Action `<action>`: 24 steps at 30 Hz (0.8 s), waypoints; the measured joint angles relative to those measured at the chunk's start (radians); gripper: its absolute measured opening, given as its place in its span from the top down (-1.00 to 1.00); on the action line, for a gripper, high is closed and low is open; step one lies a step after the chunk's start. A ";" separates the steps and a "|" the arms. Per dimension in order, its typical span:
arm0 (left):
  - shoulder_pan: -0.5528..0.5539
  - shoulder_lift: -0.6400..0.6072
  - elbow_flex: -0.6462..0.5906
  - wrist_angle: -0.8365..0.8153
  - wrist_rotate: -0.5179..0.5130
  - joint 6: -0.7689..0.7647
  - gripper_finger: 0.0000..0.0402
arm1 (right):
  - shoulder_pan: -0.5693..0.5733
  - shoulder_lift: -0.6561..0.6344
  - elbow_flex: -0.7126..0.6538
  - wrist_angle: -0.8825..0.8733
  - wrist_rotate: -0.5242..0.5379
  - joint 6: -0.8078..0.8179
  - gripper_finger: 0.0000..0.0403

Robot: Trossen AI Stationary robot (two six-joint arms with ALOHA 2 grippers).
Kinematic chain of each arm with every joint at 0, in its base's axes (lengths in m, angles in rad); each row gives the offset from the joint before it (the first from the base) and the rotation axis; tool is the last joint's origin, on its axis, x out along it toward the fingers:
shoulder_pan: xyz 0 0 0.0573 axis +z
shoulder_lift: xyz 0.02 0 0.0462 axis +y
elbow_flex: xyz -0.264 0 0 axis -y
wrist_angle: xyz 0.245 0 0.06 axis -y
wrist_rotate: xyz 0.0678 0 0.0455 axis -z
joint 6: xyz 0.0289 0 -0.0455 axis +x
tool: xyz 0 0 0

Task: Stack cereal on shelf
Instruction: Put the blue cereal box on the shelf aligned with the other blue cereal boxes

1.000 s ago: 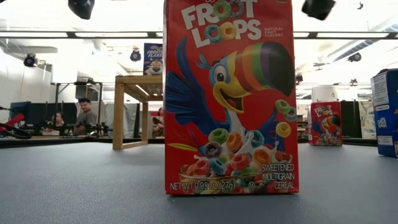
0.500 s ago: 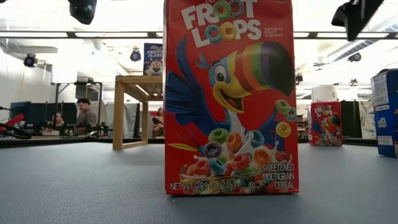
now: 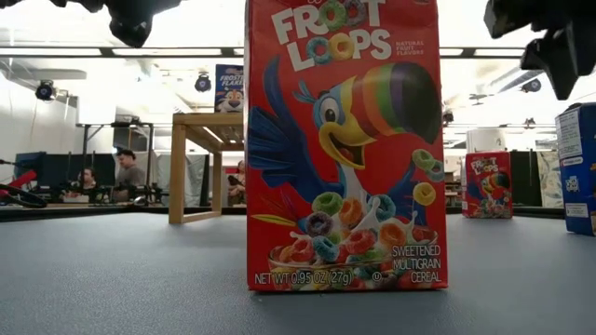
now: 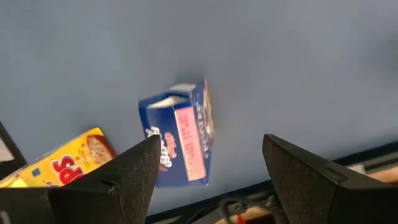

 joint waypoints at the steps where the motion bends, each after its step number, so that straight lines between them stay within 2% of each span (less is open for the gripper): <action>1: 0.000 0.006 0.000 0.000 0.000 -0.002 0.23 | 0.001 0.000 -0.009 -0.001 -0.009 0.010 -0.34; 8: 0.000 0.047 0.001 0.005 0.000 -0.007 0.23 | 0.002 0.000 -0.043 0.001 -0.005 0.002 -0.34; 17: -0.001 -0.092 0.003 -0.025 0.007 -0.019 0.23 | 0.002 0.007 0.034 0.000 0.076 -0.013 -0.34; 24: -0.001 -0.111 -0.050 -0.013 0.007 -0.059 0.23 | 0.004 0.006 0.031 0.013 0.078 0.040 -0.34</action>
